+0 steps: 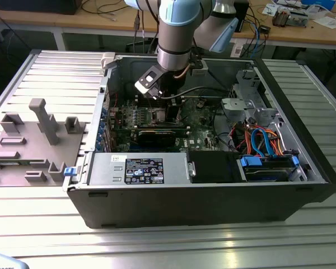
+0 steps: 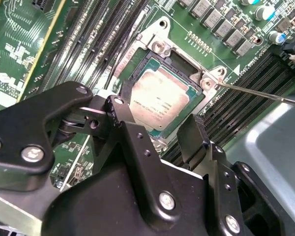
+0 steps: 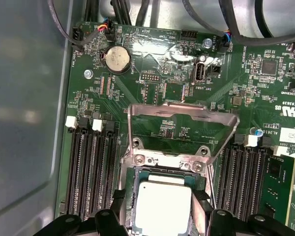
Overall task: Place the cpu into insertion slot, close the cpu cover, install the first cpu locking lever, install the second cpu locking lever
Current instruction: 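Place the cpu into insertion slot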
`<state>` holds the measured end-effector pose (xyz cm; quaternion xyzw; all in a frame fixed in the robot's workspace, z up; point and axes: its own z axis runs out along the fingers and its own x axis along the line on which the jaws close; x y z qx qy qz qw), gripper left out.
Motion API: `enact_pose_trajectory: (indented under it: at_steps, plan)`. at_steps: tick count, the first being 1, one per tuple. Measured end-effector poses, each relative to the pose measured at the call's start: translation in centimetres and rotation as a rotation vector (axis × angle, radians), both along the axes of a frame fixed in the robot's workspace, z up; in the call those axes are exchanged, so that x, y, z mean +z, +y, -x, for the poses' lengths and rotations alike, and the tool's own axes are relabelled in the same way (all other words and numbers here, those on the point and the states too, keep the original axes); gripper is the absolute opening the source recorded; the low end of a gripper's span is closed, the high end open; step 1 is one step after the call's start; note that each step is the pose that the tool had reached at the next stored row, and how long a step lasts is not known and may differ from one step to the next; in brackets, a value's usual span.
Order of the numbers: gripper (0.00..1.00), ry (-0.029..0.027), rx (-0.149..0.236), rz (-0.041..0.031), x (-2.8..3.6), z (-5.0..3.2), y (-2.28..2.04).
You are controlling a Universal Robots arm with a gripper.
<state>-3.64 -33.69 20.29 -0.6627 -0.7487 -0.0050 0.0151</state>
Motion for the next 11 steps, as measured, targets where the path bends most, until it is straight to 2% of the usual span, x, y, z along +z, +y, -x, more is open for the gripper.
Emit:
enact_pose_trajectory:
  at_steps: [2,7,11]
  plan:
    - [0.62,0.0,0.0,0.0009,0.45,0.0,0.0]
    - [0.62,0.0001,0.0,0.0014,0.53,0.01,-0.01]
    - [0.62,0.0,0.0,0.0018,1.55,0.0,0.03]
